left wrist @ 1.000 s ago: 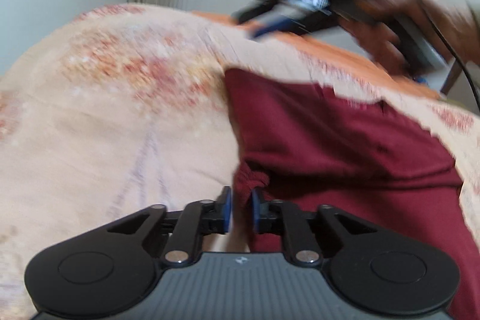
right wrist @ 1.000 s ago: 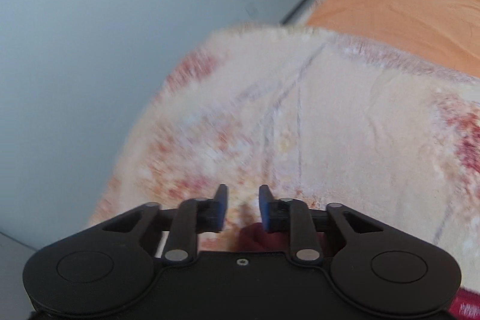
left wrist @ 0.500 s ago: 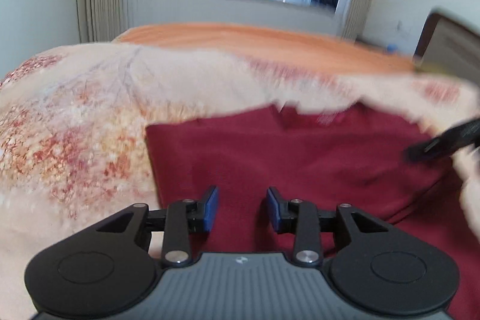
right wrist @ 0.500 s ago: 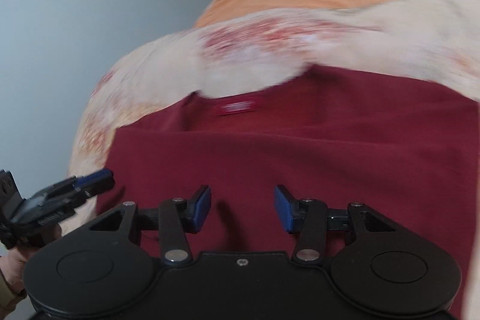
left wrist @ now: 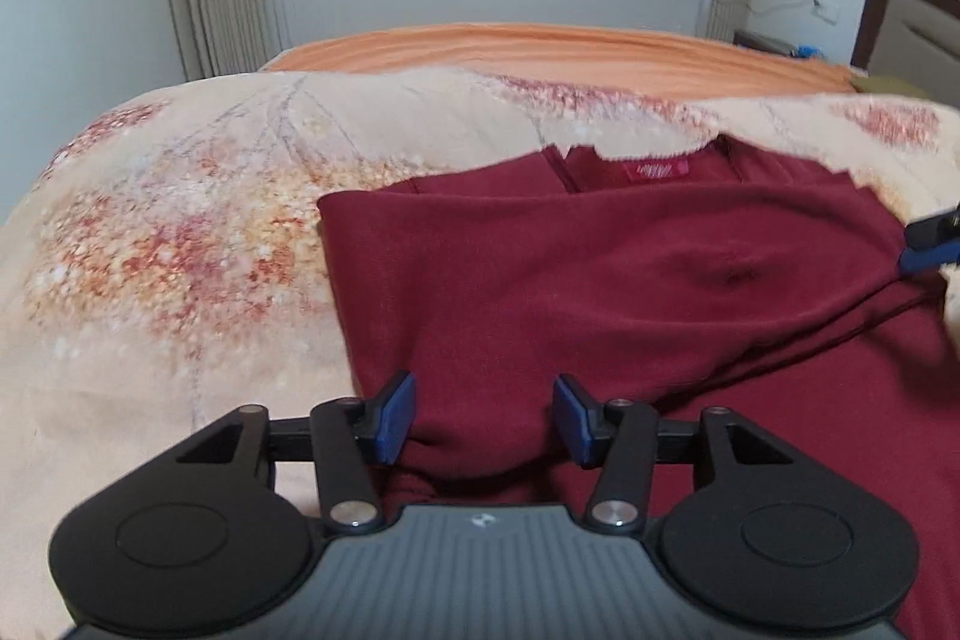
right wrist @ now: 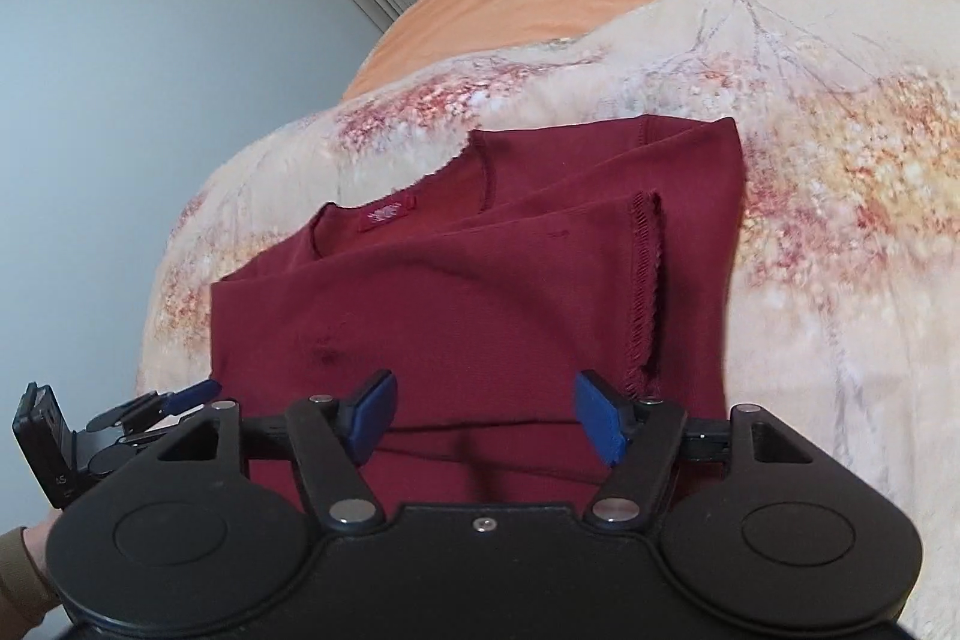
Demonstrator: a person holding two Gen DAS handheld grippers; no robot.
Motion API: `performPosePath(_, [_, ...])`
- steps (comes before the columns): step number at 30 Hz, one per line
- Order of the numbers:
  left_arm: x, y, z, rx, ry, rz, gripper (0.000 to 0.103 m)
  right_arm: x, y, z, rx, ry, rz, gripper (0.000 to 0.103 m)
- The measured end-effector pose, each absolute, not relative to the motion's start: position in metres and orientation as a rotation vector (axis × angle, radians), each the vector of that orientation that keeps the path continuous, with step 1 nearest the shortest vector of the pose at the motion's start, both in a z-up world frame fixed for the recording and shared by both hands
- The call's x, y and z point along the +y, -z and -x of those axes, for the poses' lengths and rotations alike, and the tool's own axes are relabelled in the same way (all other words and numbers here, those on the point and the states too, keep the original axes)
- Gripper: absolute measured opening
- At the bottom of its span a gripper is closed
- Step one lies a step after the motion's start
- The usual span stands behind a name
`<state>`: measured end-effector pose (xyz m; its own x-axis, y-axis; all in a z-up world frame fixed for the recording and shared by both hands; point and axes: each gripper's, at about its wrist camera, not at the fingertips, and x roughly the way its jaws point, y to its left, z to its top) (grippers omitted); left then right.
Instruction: Fold small clothes
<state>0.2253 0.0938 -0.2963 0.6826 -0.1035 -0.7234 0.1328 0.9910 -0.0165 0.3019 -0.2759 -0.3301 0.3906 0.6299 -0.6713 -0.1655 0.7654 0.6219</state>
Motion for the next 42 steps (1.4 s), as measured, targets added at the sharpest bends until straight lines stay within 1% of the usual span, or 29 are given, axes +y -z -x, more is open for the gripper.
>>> performPosePath(2, [0.094, 0.292, -0.211, 0.818, 0.123, -0.01, 0.068, -0.273, 0.331, -0.292, 1.06, -0.552, -0.525, 0.073])
performPosePath(6, [0.093, 0.307, -0.181, 0.94, 0.127, 0.069, 0.069, -0.267, 0.341, -0.265, 1.136, -0.549, -0.519, 0.073])
performPosePath(9, [0.09, 0.312, -0.143, 0.995, 0.134, 0.102, 0.069, -0.269, 0.341, -0.23, 1.157, -0.534, -0.534, 0.073])
performPosePath(10, [0.088, 0.312, -0.129, 1.01, 0.143, 0.115, 0.071, -0.27, 0.34, -0.218, 1.161, -0.531, -0.542, 0.074])
performPosePath(11, [0.086, 0.312, -0.115, 1.012, 0.152, 0.119, 0.075, -0.269, 0.339, -0.204, 1.159, -0.53, -0.537, 0.074])
performPosePath(14, [0.076, 0.309, -0.077, 1.02, 0.171, 0.102, 0.079, -0.261, 0.334, -0.16, 1.158, -0.525, -0.451, 0.075])
performPosePath(17, [0.063, 0.305, -0.044, 1.034, 0.193, 0.041, 0.08, -0.246, 0.323, -0.118, 1.141, -0.543, -0.293, 0.08])
performPosePath(20, [0.052, 0.294, -0.014, 1.02, 0.259, -0.038, 0.08, -0.233, 0.31, -0.08, 1.121, -0.611, -0.159, 0.081])
performPosePath(23, [0.046, 0.28, 0.011, 0.989, 0.347, -0.137, 0.081, -0.229, 0.299, -0.052, 1.133, -0.659, -0.088, 0.082])
performPosePath(26, [0.045, 0.268, 0.025, 0.998, 0.389, -0.174, 0.082, -0.231, 0.285, -0.031, 1.14, -0.678, -0.059, 0.082])
performPosePath(31, [0.045, 0.253, 0.039, 1.034, 0.344, -0.128, 0.083, -0.228, 0.257, -0.009, 1.112, -0.691, -0.011, 0.084])
performPosePath(34, [0.042, 0.244, 0.047, 1.029, 0.337, -0.118, 0.087, -0.22, 0.243, -0.001, 1.102, -0.679, 0.031, 0.084])
performPosePath(36, [0.041, 0.238, 0.053, 1.027, 0.345, -0.109, 0.088, -0.217, 0.233, 0.003, 1.09, -0.674, 0.047, 0.085])
performPosePath(42, [0.041, 0.22, 0.064, 0.992, 0.367, -0.089, 0.095, -0.206, 0.201, 0.013, 1.035, -0.633, 0.05, 0.089])
